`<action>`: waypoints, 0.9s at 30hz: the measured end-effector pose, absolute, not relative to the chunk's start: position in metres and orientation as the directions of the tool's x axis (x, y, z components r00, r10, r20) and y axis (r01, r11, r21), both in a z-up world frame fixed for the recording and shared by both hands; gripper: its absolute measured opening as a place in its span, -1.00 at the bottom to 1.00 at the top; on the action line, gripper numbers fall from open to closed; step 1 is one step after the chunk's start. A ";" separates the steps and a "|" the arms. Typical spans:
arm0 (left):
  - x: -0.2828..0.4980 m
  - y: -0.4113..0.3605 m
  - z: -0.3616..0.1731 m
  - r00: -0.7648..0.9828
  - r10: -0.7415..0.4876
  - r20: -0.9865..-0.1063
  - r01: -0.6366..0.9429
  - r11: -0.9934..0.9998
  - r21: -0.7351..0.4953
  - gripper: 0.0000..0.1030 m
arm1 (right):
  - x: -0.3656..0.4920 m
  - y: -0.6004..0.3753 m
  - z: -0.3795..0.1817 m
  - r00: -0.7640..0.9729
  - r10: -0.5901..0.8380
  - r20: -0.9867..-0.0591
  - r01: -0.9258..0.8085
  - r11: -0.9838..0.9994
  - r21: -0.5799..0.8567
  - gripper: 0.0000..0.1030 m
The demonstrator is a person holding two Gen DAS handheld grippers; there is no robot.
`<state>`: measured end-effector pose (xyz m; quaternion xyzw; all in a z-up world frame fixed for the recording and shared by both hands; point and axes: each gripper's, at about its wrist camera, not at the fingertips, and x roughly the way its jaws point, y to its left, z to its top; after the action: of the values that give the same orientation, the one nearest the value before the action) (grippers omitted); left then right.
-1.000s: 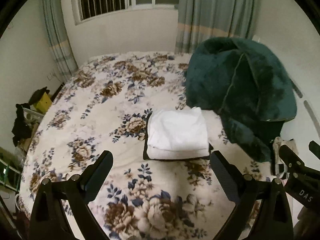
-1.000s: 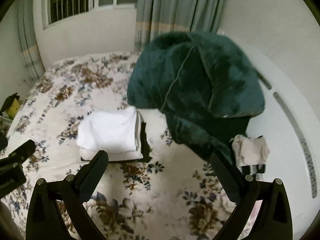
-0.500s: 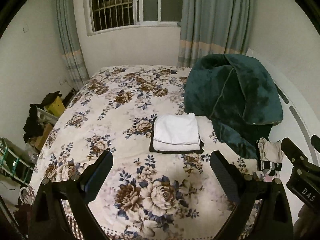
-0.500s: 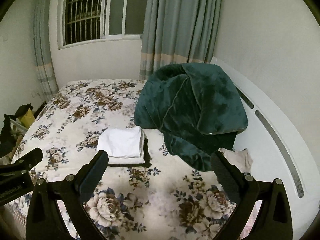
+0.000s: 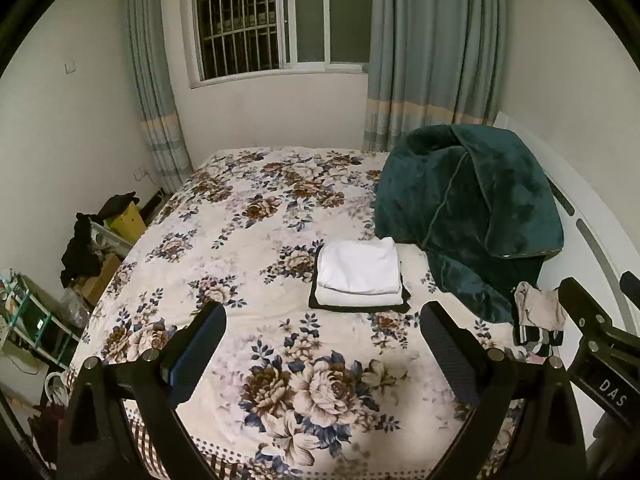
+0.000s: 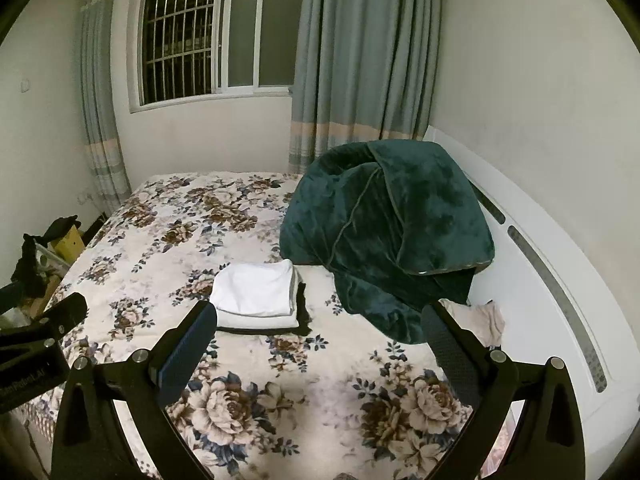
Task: Fold small clothes
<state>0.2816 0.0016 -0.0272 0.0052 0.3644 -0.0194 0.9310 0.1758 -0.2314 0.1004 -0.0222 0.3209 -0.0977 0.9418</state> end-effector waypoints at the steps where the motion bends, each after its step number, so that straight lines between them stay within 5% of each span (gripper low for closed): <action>1: 0.279 0.001 -0.027 0.735 -0.029 -0.677 0.038 0.999 -0.001 0.93 | 0.174 -0.232 0.101 0.776 -0.195 -0.600 0.167 0.981 -0.103 1.00; 27: 0.274 0.002 -0.016 0.753 -0.025 -0.657 0.028 1.000 -0.006 1.00 | 0.172 -0.229 0.111 0.777 -0.170 -0.606 0.146 0.985 -0.090 1.00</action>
<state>0.2738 0.0015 -0.0163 0.0023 0.3508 -0.0141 0.9363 0.1721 -0.2289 0.1114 -0.0188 0.3233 -0.0838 0.9424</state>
